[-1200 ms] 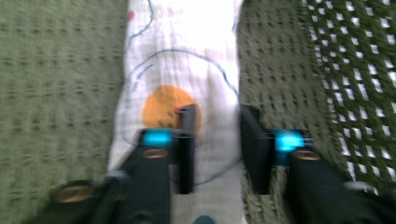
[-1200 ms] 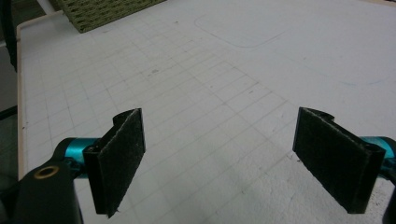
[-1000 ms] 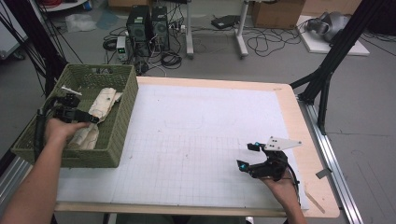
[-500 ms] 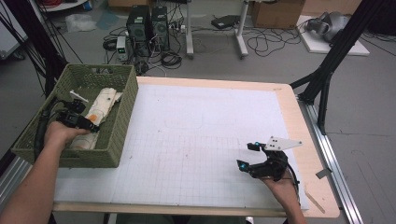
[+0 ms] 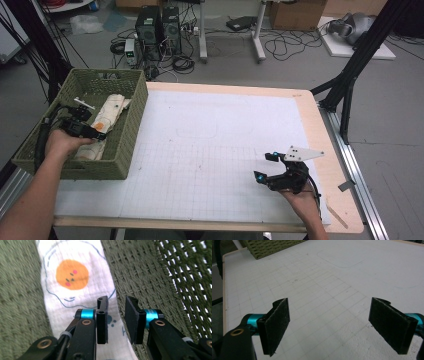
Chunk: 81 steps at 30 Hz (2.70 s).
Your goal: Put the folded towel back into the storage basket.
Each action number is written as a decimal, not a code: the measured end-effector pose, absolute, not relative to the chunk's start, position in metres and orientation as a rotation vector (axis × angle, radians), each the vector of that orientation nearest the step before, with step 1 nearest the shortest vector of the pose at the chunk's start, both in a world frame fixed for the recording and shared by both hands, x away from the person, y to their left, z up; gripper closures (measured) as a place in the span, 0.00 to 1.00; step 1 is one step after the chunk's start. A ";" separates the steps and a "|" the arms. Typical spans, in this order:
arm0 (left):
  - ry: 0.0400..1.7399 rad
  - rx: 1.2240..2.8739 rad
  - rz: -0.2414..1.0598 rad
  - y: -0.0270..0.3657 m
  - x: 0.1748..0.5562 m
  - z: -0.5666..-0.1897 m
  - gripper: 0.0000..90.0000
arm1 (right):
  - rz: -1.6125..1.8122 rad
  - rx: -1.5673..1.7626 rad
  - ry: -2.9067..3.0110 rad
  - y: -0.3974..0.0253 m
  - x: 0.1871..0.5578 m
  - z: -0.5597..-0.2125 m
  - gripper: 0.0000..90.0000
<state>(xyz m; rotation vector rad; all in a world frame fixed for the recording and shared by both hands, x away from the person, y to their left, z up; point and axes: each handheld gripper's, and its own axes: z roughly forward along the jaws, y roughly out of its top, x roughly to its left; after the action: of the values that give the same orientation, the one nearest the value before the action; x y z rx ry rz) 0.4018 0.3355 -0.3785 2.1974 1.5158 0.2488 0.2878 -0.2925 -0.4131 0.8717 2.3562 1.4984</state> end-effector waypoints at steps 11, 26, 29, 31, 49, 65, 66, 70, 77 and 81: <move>1.349 2.191 0.341 0.342 0.393 -0.360 0.83 | 1.496 0.874 2.357 -0.292 0.288 -0.413 0.18; 1.201 2.066 0.439 0.346 0.370 -0.326 0.74 | 1.504 0.865 2.349 -0.291 0.287 -0.412 0.18; 1.173 2.049 0.440 0.346 0.365 -0.322 0.72 | 1.506 0.871 2.347 -0.290 0.287 -0.412 0.18; 1.159 2.046 0.442 0.345 0.362 -0.320 0.70 | 1.503 0.876 2.349 -0.290 0.287 -0.412 0.18; 1.107 1.993 0.476 0.340 0.345 -0.308 0.58 | 1.510 0.882 2.332 -0.292 0.286 -0.415 0.18; 1.029 1.898 0.469 0.323 0.335 -0.306 0.44 | 1.510 0.880 2.306 -0.295 0.282 -0.409 0.17; 1.022 1.897 0.468 0.322 0.334 -0.306 0.43 | 1.510 0.879 2.300 -0.296 0.281 -0.408 0.17; 0.997 1.893 0.472 0.318 0.331 -0.306 0.42 | 1.514 0.883 2.290 -0.298 0.279 -0.407 0.17; 0.967 1.856 0.493 0.315 0.328 -0.303 0.39 | 1.512 0.888 2.291 -0.298 0.279 -0.407 0.16; 0.950 1.837 0.503 0.311 0.325 -0.303 0.37 | 1.506 0.883 2.293 -0.297 0.280 -0.407 0.16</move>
<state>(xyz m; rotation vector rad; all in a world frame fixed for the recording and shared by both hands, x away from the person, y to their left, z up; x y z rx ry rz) 0.3247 0.3111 -0.3034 1.8375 0.9504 0.5033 0.2797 -0.2968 -0.4070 0.8829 2.2931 1.5063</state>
